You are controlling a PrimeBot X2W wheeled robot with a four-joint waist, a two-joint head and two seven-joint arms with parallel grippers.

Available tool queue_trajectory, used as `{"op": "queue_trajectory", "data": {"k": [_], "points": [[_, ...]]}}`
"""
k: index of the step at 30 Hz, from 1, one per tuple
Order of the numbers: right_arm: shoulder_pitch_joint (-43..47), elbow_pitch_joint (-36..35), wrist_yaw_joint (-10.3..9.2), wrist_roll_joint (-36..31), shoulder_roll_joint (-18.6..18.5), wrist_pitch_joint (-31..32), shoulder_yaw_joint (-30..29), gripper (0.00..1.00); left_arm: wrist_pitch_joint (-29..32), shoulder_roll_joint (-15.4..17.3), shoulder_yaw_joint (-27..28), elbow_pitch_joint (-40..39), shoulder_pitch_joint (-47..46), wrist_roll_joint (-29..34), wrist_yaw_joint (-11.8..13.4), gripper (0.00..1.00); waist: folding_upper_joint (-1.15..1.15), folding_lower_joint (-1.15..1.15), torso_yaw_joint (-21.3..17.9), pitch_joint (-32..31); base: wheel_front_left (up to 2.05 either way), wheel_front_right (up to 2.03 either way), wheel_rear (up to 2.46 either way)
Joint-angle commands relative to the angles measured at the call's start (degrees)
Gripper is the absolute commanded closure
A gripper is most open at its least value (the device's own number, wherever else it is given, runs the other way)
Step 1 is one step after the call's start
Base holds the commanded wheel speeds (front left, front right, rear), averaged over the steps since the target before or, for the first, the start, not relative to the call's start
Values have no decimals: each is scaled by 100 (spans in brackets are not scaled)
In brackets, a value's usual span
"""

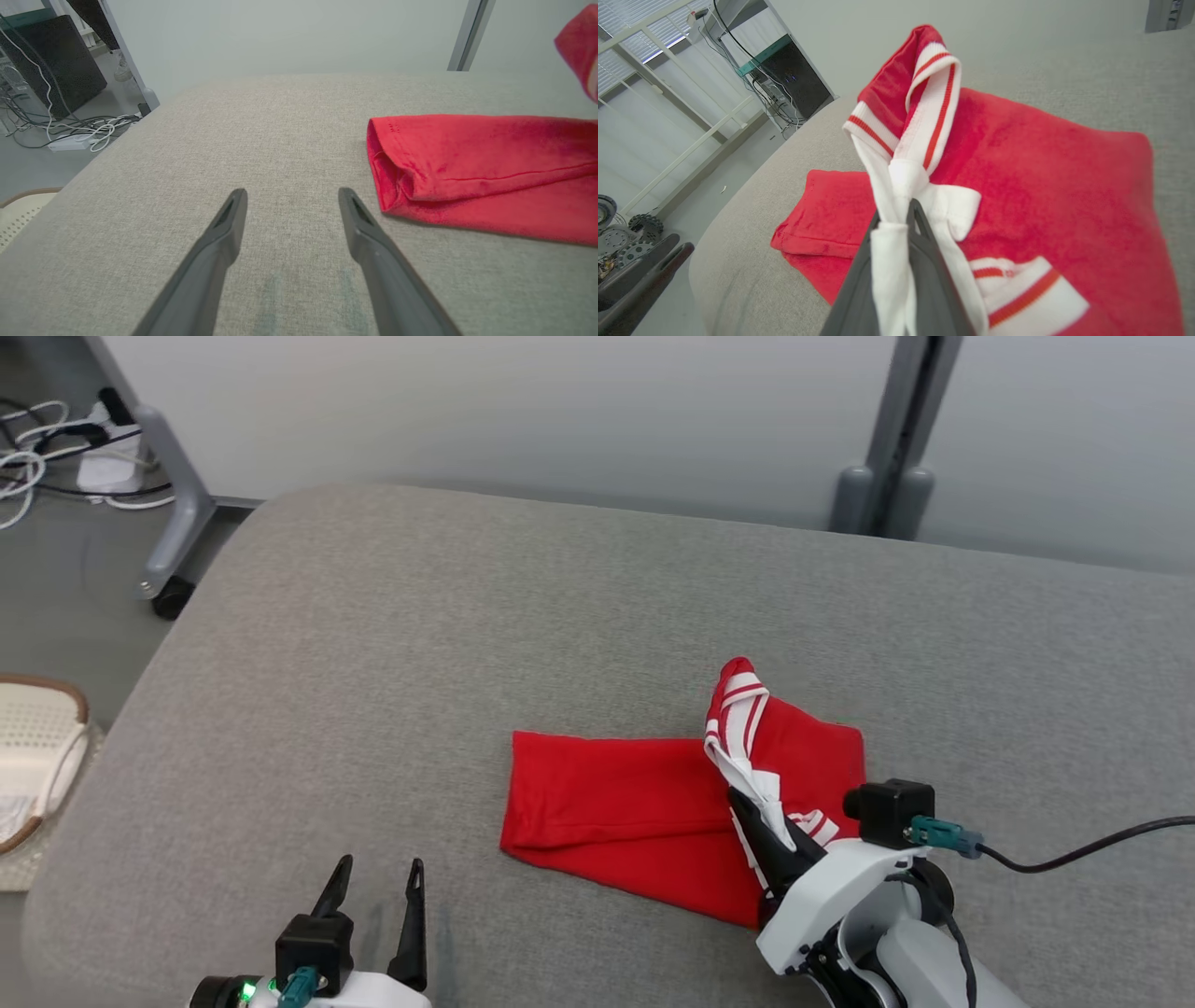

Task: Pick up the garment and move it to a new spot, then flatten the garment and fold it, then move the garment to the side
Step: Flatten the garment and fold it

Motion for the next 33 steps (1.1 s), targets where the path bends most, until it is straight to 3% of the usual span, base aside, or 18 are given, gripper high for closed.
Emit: {"op": "queue_trajectory", "data": {"k": [1, 9, 20, 21, 22, 23, 28, 33], "points": [[26, -10, 0, 53, -17, 6, 35, 100, -27, 23, -32, -23, -12, 11, -35, 0, 0, 0, 324, -10, 0, 0, 0], [-241, 245, 0, 257, -21, -154, 330, 100, -27, 23, -328, -150, -81, -35, -50, 0, 0, 0, 1136, 60, 0, 0, 0], [-705, 690, 0, 583, -21, -359, 696, 100, -27, 22, -523, -187, -157, -127, 16, 0, 0, 0, 1521, 206, 0, 0, 0], [-740, 727, 0, 640, -20, -382, 730, 82, -27, 23, -531, -186, -164, -128, 24, 0, 0, 0, 1525, 214, 0, 0, 0], [-765, 760, 0, 706, -22, -398, 748, 49, -27, 23, -536, -173, -167, -118, 44, 0, 0, 0, 1520, 224, 0, 0, 0], [-814, 782, 0, 742, -24, -441, 755, 3, -27, 23, -530, -160, -167, -129, 61, 0, 0, 0, 1504, 235, 0, 0, 0], [-993, 827, 0, 763, -24, -596, 695, 0, -27, 22, -513, -157, -232, -167, 97, 0, 0, 0, 1314, 256, 0, 0, 0], [-1051, 711, 0, 366, -23, -628, 201, 0, -27, 23, -475, -199, -272, -180, 111, 0, 0, 0, 1007, 248, 0, 0, 0]]}}
